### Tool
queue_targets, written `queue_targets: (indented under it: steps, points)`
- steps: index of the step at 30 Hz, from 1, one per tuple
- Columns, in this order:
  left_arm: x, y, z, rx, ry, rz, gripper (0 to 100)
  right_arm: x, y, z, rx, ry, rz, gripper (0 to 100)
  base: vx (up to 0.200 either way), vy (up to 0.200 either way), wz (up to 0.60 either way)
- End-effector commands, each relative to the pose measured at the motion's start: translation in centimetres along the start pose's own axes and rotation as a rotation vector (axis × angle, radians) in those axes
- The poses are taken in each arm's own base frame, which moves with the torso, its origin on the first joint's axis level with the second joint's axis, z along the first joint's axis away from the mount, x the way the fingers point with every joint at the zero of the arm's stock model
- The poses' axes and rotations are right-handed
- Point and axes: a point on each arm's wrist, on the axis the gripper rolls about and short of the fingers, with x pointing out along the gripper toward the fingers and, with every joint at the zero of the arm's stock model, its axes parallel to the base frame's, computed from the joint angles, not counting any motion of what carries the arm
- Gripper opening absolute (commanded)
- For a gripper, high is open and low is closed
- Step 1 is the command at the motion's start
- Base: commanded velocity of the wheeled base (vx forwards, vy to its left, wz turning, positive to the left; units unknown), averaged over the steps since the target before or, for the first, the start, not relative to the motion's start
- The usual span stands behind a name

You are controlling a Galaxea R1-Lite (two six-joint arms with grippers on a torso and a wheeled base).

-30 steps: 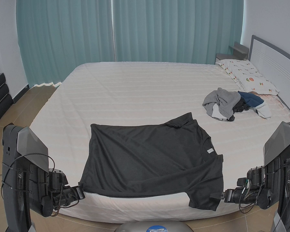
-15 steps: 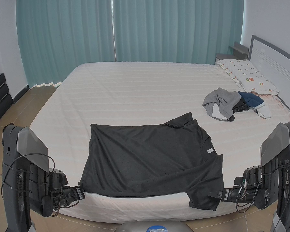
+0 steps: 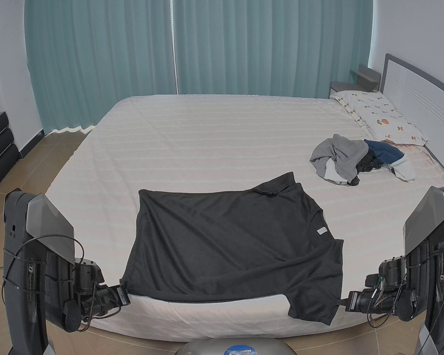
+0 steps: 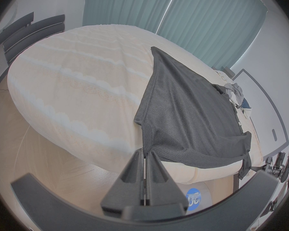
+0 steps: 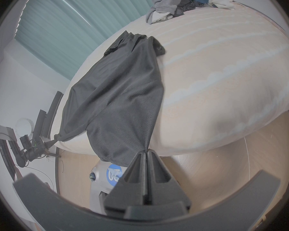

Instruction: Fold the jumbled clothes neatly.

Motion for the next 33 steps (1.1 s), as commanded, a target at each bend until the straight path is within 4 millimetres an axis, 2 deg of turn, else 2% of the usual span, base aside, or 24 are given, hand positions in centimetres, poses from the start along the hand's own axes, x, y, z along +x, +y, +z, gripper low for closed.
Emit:
queue_targets:
  steps: [1, 7, 14, 20, 24, 29, 33]
  points:
    - [0.0, 0.0, 0.1, 0.010, -0.014, 0.003, 0, -1.2, -0.5, 0.1, 0.023, -0.018, -0.012, 0, 0.000, 0.000, 0.00]
    - [-0.5, 0.0, -0.1, 0.038, -0.009, 0.016, 0, -2.0, -1.2, 0.4, 0.072, -0.019, -0.046, 0, 0.000, 0.000, 0.00]
    - [-1.5, 0.3, -0.8, 0.108, 0.032, 0.039, 0, -3.7, -0.2, 0.4, 0.078, 0.032, -0.056, 0, 0.000, 0.000, 0.00]
    - [-2.3, 0.7, -0.7, 0.143, 0.018, 0.092, 0, -5.1, 0.1, -0.5, 0.097, 0.137, -0.094, 0, 0.000, 0.000, 0.00]
    - [-2.9, 0.9, -0.7, 0.183, 0.018, 0.118, 0, -5.9, 1.2, -0.9, 0.067, 0.176, -0.085, 0, 0.000, 0.000, 0.00]
    - [-2.9, 1.1, -0.6, 0.187, 0.017, 0.130, 0, -6.5, 1.9, -1.4, 0.041, 0.217, -0.083, 0, 0.000, 0.000, 0.00]
    - [-3.1, 1.7, -0.5, 0.206, 0.028, 0.151, 0, -6.4, 2.0, -1.7, 0.018, 0.228, -0.151, 0, 0.000, 0.000, 0.00]
